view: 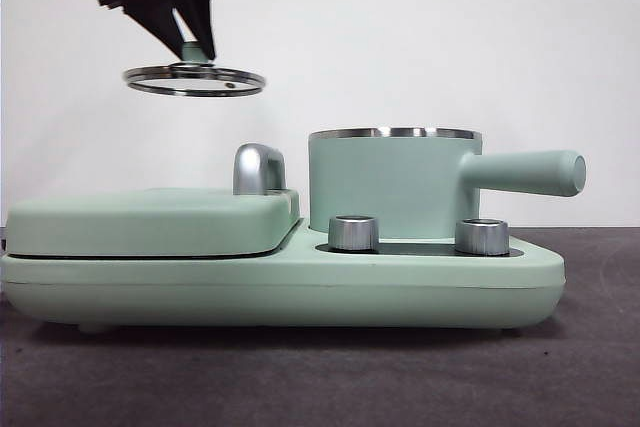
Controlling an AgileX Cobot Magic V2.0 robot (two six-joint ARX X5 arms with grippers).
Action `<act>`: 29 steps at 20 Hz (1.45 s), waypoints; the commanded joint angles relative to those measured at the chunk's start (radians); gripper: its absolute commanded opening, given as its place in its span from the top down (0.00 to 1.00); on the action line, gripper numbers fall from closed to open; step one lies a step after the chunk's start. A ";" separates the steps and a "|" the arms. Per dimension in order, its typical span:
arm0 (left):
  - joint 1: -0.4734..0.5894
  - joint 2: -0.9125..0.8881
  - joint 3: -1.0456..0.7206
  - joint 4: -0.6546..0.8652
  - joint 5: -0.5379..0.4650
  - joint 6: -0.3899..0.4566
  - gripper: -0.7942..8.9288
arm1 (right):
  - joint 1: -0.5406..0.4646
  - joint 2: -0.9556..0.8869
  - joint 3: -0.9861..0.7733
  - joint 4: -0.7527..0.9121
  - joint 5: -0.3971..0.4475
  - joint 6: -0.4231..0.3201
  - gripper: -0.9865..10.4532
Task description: Put the buns in a small steamer
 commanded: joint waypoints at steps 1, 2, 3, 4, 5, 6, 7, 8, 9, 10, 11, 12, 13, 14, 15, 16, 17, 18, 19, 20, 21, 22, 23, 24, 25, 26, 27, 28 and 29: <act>-0.041 -0.002 0.039 0.015 0.010 -0.002 0.86 | 0.030 -0.133 -0.086 -0.077 0.000 0.024 0.57; -0.060 -0.002 0.039 0.015 0.010 -0.002 0.86 | 0.041 -0.198 -0.138 -0.077 0.002 0.032 0.57; -0.083 -0.002 0.039 0.015 0.010 -0.002 0.86 | 0.056 -0.278 -0.207 -0.077 0.002 0.040 0.57; -0.102 -0.002 0.039 0.015 0.009 -0.002 0.86 | 0.069 -0.342 -0.264 -0.076 0.013 0.042 0.57; -0.126 -0.002 0.039 0.015 0.009 -0.002 0.86 | 0.086 -0.423 -0.340 -0.072 0.035 0.050 0.57; -0.145 -0.002 0.039 0.015 0.009 -0.002 0.86 | 0.098 -0.488 -0.402 -0.053 0.045 0.064 0.57; -0.169 -0.002 0.039 0.015 0.010 -0.002 0.86 | 0.110 -0.578 -0.487 -0.008 0.047 0.089 0.57; -0.190 -0.002 0.039 0.015 0.010 -0.002 0.86 | 0.118 -0.650 -0.558 0.038 0.047 0.108 0.57; -0.212 -0.002 0.039 0.015 0.010 -0.002 0.86 | 0.125 -0.741 -0.640 0.089 0.047 0.118 0.57; -0.232 -0.002 0.039 0.015 0.010 -0.002 0.86 | 0.128 -0.824 -0.712 0.132 0.047 0.120 0.57; -0.253 -0.002 0.039 0.015 0.010 -0.002 0.86 | 0.128 -0.906 -0.779 0.164 0.047 0.121 0.57; -0.274 -0.002 0.039 0.015 0.010 -0.002 0.86 | 0.128 -0.983 -0.839 0.192 0.047 0.124 0.57; -0.294 -0.002 0.039 0.015 0.009 -0.002 0.86 | 0.128 -1.057 -0.893 0.213 0.046 0.132 0.57; -0.312 -0.002 0.039 0.014 0.010 -0.001 0.86 | 0.128 -1.122 -0.938 0.233 0.043 0.137 0.57; -0.328 -0.002 0.039 0.013 0.009 -0.002 0.86 | 0.128 -1.173 -0.975 0.249 0.041 0.138 0.57; -0.348 -0.002 0.039 0.010 0.009 -0.004 0.86 | 0.128 -1.227 -1.011 0.259 0.039 0.138 0.57; -0.367 -0.002 0.039 0.006 0.010 -0.005 0.86 | 0.128 -1.263 -1.038 0.264 0.037 0.138 0.57; -0.384 -0.002 0.039 0.006 0.009 -0.005 0.86 | 0.128 -1.291 -1.059 0.264 0.026 0.138 0.57; -0.402 -0.002 0.039 0.008 0.009 -0.008 0.86 | 0.128 -1.310 -1.074 0.265 0.021 0.138 0.57; -0.419 -0.002 0.039 0.008 0.009 -0.008 0.86 | 0.128 -1.321 -1.083 0.265 0.020 0.138 0.57; -0.435 0.000 0.039 0.010 0.009 -0.008 0.86 | 0.128 -1.325 -1.085 0.264 0.020 0.137 0.57; -0.450 0.004 0.039 0.015 0.009 -0.008 0.86 | 0.128 -1.326 -1.085 0.268 0.019 0.137 0.57; -0.460 0.010 0.039 0.024 0.009 -0.008 0.86 | 0.128 -1.326 -1.085 0.273 0.019 0.133 0.57; -0.468 0.016 0.039 0.031 0.009 -0.008 0.86 | 0.128 -1.326 -1.085 0.282 0.017 0.120 0.58; -0.473 0.024 0.039 0.035 0.009 -0.008 0.86 | 0.128 -1.326 -1.085 0.296 0.013 0.112 0.58; -0.476 0.034 0.039 0.041 0.009 -0.008 0.86 | 0.128 -1.326 -1.085 0.309 0.005 0.110 0.58; -0.477 0.044 0.039 0.045 0.009 -0.008 0.86 | 0.128 -1.326 -1.085 0.322 -0.013 0.109 0.58; -0.476 0.056 0.039 0.046 0.009 -0.008 0.86 | 0.128 -1.326 -1.085 0.335 -0.032 0.108 0.58; -0.476 0.066 0.039 0.047 0.009 -0.008 0.86 | 0.128 -1.326 -1.085 0.349 -0.047 0.108 0.58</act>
